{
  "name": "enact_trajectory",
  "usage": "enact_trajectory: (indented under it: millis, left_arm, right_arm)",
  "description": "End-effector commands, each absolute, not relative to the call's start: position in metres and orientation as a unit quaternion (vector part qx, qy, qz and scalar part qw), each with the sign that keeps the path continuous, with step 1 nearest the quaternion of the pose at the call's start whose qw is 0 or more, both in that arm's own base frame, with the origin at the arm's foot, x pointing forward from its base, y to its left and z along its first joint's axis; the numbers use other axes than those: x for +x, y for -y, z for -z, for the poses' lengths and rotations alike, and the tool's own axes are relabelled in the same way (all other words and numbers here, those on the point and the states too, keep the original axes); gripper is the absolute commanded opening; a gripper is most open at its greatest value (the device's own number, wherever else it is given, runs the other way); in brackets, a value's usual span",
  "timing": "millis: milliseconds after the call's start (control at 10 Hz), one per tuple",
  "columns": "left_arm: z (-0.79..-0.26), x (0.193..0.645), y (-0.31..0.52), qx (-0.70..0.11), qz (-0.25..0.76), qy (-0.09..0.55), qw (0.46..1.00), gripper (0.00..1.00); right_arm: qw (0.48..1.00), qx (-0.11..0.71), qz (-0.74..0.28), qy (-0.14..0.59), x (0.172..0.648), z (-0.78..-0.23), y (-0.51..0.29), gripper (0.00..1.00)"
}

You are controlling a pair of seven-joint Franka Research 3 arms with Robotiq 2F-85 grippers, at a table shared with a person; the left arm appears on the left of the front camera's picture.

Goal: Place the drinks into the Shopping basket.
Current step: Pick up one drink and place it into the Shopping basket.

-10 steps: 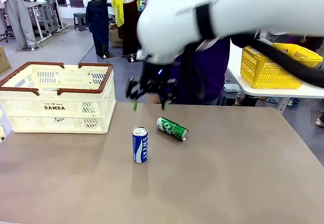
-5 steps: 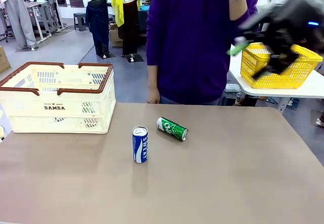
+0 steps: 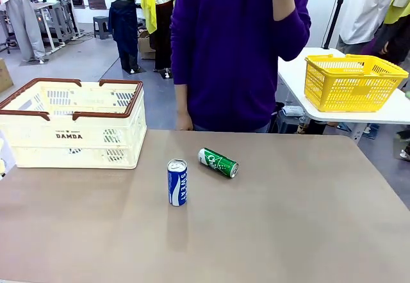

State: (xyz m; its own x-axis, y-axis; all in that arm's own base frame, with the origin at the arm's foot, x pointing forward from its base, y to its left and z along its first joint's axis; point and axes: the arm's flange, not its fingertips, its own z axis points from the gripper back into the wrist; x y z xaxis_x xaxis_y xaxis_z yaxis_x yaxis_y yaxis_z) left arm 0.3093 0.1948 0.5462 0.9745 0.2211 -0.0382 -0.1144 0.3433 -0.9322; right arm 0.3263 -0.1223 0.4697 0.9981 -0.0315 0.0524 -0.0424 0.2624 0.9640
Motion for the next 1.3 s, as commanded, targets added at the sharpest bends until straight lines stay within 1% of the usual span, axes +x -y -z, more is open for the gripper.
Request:
enact_trajectory:
  millis: [0, 100, 900, 1000, 1100, 1200]
  left_arm:
    - [-0.549, 0.308, -0.193, -0.570, -0.106, 0.045, 0.814, 1.00]
    - [-0.549, 0.308, -0.193, -0.570, -0.106, 0.045, 0.814, 1.00]
    - [-0.546, 0.309, -0.195, -0.564, -0.102, 0.047, 0.818, 1.00]
    - [-0.572, 0.303, -0.153, -0.535, -0.098, 0.040, 0.838, 1.00]
    - [-0.596, 0.299, -0.086, -0.455, -0.104, 0.032, 0.884, 1.00]
    - [-0.612, 0.296, -0.001, -0.371, -0.080, 0.030, 0.925, 1.00]
  right_arm:
    - [0.787, 0.599, -0.092, 0.117, 0.354, -0.433, 0.095, 1.00]
    - [0.794, 0.607, -0.003, 0.030, 0.326, -0.470, 0.122, 1.00]
    - [0.794, 0.607, -0.003, 0.030, 0.326, -0.470, 0.122, 1.00]
    - [0.794, 0.607, -0.003, 0.030, 0.326, -0.470, 0.122, 1.00]
    - [0.794, 0.607, -0.003, 0.030, 0.326, -0.470, 0.122, 1.00]
    - [0.794, 0.607, -0.003, 0.030, 0.326, -0.470, 0.122, 1.00]
